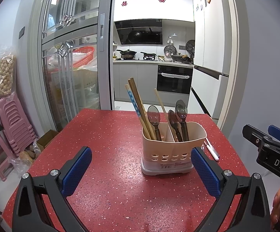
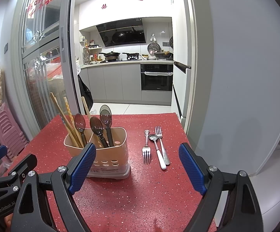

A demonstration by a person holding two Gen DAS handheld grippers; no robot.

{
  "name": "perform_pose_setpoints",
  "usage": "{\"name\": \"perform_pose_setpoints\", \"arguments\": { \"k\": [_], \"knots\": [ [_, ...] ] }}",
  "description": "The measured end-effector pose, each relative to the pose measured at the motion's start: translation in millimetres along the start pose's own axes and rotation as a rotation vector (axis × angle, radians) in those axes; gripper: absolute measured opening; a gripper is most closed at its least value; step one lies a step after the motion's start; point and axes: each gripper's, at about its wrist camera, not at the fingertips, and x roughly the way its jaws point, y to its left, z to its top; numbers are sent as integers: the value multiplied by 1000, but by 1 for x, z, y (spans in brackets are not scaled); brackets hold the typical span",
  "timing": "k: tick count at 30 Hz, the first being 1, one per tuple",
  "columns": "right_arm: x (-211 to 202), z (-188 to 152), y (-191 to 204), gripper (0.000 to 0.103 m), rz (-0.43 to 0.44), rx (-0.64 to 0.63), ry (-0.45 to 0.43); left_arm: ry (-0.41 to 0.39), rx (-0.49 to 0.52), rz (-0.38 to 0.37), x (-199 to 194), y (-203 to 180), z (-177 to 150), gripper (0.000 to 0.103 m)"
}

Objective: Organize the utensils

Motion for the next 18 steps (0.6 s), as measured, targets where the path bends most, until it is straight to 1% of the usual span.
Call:
{"name": "perform_pose_setpoints", "arguments": {
  "k": [18],
  "knots": [
    [-2, 2, 0, 90, 0, 0, -2, 1, 0, 1, 0, 0, 0, 103]
  ]
}}
